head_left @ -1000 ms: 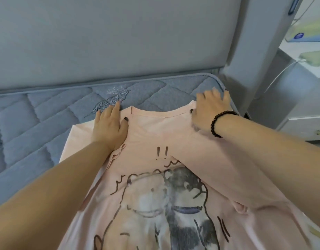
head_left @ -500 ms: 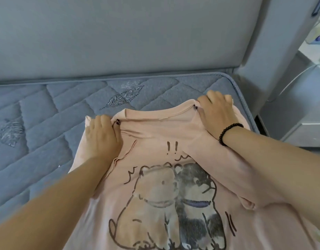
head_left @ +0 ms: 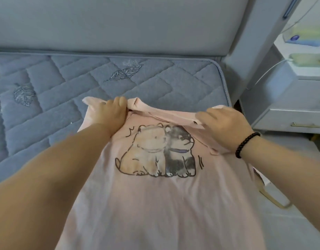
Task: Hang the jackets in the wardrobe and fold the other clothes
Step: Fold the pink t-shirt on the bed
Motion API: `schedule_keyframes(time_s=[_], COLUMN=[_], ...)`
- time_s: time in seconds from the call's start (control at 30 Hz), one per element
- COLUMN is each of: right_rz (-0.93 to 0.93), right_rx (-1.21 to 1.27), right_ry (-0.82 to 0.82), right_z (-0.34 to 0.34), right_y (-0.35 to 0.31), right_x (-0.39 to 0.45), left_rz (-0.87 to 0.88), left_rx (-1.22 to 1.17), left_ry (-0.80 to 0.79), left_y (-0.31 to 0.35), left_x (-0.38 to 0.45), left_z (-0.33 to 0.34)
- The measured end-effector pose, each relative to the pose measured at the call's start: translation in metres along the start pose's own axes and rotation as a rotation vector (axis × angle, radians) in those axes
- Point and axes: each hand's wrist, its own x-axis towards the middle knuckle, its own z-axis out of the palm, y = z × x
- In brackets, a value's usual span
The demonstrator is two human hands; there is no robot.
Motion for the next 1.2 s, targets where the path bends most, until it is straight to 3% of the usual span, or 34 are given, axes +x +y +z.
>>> schedule_keyframes(time_s=[0.13,0.23,0.33,0.43,0.57,0.77,0.93,1.0,1.2], right_rz=[-0.108,-0.110,-0.058,0.011,0.064,0.182,0.295,0.310,0.246], right_rx=[-0.062,-0.032,-0.013,0.007,0.024,-0.046,0.037,0.102,0.178], right_ry=[-0.139,-0.231,-0.264,-0.295,-0.360,-0.688,-0.956,-0.989,-0.906], right_z=[-0.041,-0.072,-0.099,-0.120,-0.142,-0.176,-0.182,-0.185,-0.197], right_y=[-0.038,-0.076,-0.115,-0.150,-0.201,-0.247,-0.277,-0.291,-0.309], right_x=[-0.049,-0.080,-0.112,-0.142,-0.179,-0.211,-0.228,-0.238,-0.263], left_rz=[0.084,0.201,0.501,0.684,0.834,0.887,0.702,0.748,0.740], left_rx=[-0.152,-0.161,-0.177,-0.222,-0.170,-0.184,-0.239,-0.170,-0.126], left_ry=[-0.131,-0.017,0.154,0.223,0.200,0.183,0.176,0.212,0.110], left_y=[-0.010,-0.027,-0.047,-0.067,-0.081,-0.076,-0.066,-0.068,-0.091], left_x=[-0.076,-0.149,-0.215,-0.264,-0.327,-0.401,-0.441,-0.450,-0.472], left_z=[-0.009,-0.027,-0.038,-0.037,-0.042,-0.062,-0.077,-0.077,-0.077])
